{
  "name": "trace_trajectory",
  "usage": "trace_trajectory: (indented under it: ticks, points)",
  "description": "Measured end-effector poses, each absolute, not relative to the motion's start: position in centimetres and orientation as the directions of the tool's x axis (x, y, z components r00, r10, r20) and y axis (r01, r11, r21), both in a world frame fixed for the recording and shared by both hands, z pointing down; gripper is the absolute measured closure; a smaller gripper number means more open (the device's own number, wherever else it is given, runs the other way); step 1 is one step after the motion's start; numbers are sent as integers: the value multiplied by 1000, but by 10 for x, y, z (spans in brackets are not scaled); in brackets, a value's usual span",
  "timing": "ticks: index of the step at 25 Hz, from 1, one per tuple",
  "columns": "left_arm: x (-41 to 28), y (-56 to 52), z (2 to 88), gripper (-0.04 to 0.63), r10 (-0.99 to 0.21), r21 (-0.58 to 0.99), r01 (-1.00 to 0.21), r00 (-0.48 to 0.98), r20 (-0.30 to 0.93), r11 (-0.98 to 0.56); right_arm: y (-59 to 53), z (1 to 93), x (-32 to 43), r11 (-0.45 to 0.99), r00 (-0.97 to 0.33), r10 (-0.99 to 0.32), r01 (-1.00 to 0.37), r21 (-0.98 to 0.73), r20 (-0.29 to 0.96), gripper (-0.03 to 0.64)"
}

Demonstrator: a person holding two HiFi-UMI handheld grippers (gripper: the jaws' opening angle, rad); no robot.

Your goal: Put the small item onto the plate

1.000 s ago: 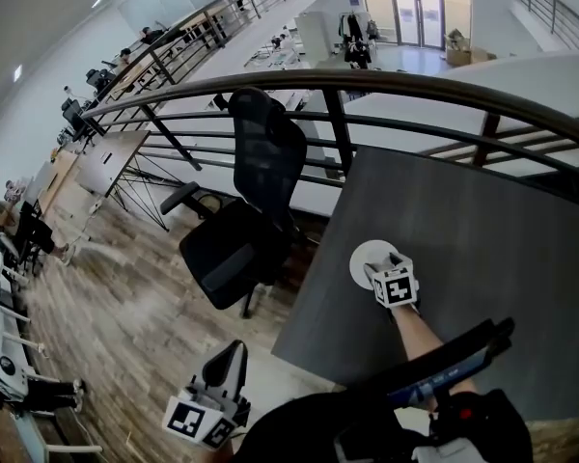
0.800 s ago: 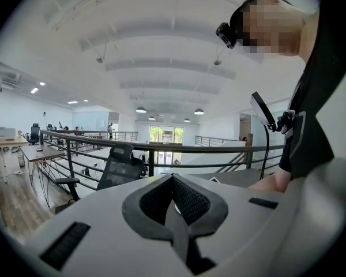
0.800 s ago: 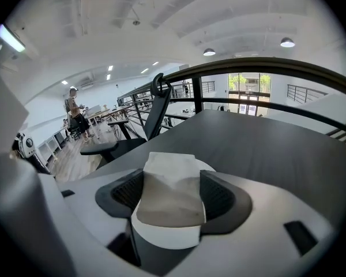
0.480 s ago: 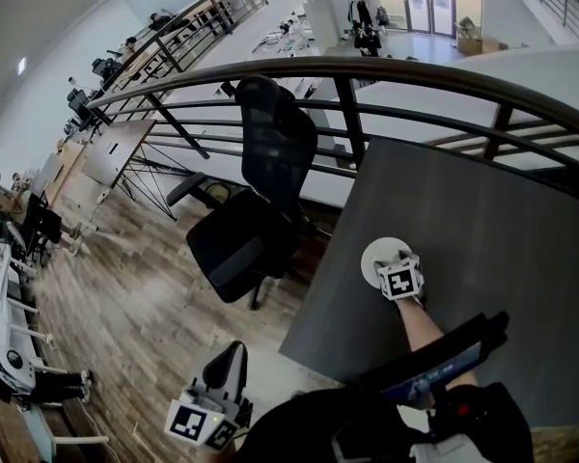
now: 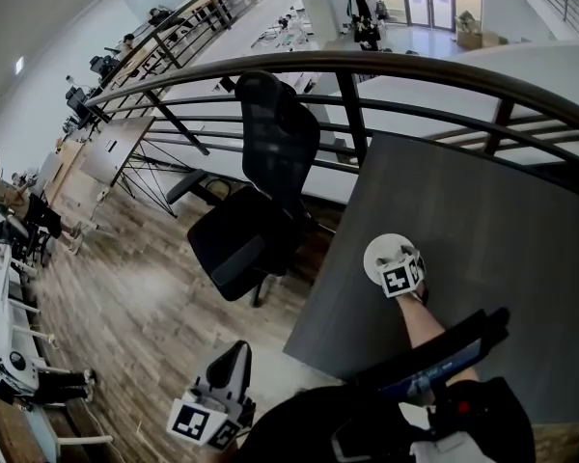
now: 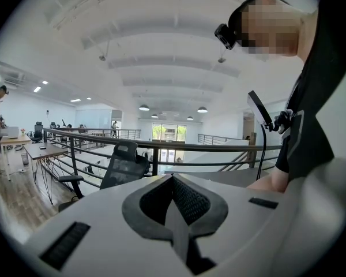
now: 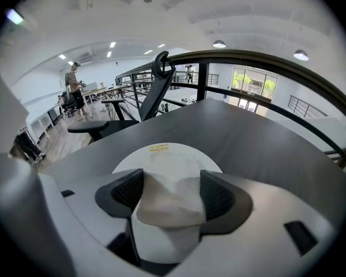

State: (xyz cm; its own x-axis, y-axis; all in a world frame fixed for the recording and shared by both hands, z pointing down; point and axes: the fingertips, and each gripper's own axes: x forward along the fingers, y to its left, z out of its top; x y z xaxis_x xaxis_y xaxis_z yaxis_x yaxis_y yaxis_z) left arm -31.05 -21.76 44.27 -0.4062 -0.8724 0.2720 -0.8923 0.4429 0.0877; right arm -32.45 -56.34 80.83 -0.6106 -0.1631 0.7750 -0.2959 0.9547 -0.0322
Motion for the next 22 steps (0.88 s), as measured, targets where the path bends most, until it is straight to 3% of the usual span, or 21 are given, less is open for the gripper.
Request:
trace_trajectory:
  ticks: [19,22]
  points:
    - [-313,-204,443,592,-873,94,-889,-412,260,448,-551,810,-331,961,-605,-78,-256,-100,793,308]
    - [-313,-204,444,592,-872,102,-889,-408,270,447,-547,805,-334,960,-631,-56,-247,-131,774,230]
